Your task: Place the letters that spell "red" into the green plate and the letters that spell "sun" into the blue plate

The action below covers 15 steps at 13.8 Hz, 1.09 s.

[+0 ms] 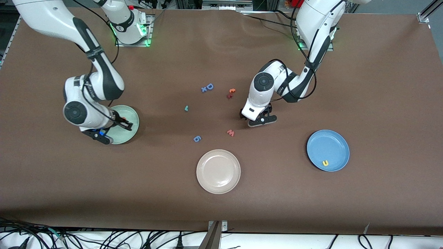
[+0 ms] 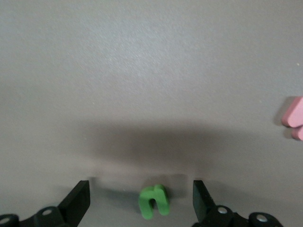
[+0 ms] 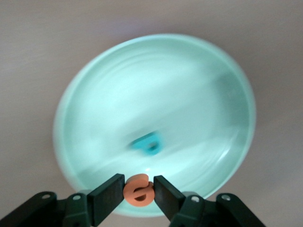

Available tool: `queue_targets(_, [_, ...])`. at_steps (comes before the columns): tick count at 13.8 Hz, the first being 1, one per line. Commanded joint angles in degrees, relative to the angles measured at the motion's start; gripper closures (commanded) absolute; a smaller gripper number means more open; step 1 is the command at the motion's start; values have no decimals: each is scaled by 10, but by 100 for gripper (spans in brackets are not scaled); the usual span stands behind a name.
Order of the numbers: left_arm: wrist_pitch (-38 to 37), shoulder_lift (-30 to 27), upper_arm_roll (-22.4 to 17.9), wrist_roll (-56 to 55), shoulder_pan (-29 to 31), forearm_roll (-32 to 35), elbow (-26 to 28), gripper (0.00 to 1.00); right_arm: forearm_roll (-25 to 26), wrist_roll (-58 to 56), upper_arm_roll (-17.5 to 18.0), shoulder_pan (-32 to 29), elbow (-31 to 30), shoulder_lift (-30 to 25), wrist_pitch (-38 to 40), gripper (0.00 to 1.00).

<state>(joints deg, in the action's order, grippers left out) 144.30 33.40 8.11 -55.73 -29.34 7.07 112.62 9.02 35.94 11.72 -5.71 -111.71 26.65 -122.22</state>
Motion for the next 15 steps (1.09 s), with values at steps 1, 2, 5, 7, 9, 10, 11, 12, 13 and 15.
queue_targets(1, [5,-2,9,-25,-1,16,0,8,5,-39,-18,-1,-21,3,-24,80])
queue_targets(2, [5,-1,11,-25,-1,17,-1,9,6,-40,-20,-3,-25,5,-28,79])
queue_targets(5, [5,-1,11,-19,0,17,-1,12,5,-39,-20,-3,-25,3,-24,29])
queue_targets(7, [5,0,11,-18,2,17,-3,14,1,-28,-18,-2,-24,-5,-14,6])
queue_targets(9, [5,0,11,-16,3,17,-4,14,-14,26,21,-2,-19,-15,6,5])
queue_targets(10, [5,0,11,-16,6,17,-5,14,-20,73,45,-1,-16,-18,6,5])
queue_targets(11, [7,0,11,-15,7,17,-5,15,-21,118,73,-1,-11,-17,1,5])
queue_targets(12, [7,0,11,-15,8,17,-5,15,-22,162,99,-1,-8,-14,-5,5])
queue_targets(13, [7,3,11,-15,8,19,-5,19,-28,201,117,3,-4,-8,-20,5])
queue_targets(15, [24,4,11,-15,9,18,-4,19,-37,256,150,5,-4,16,-73,6])
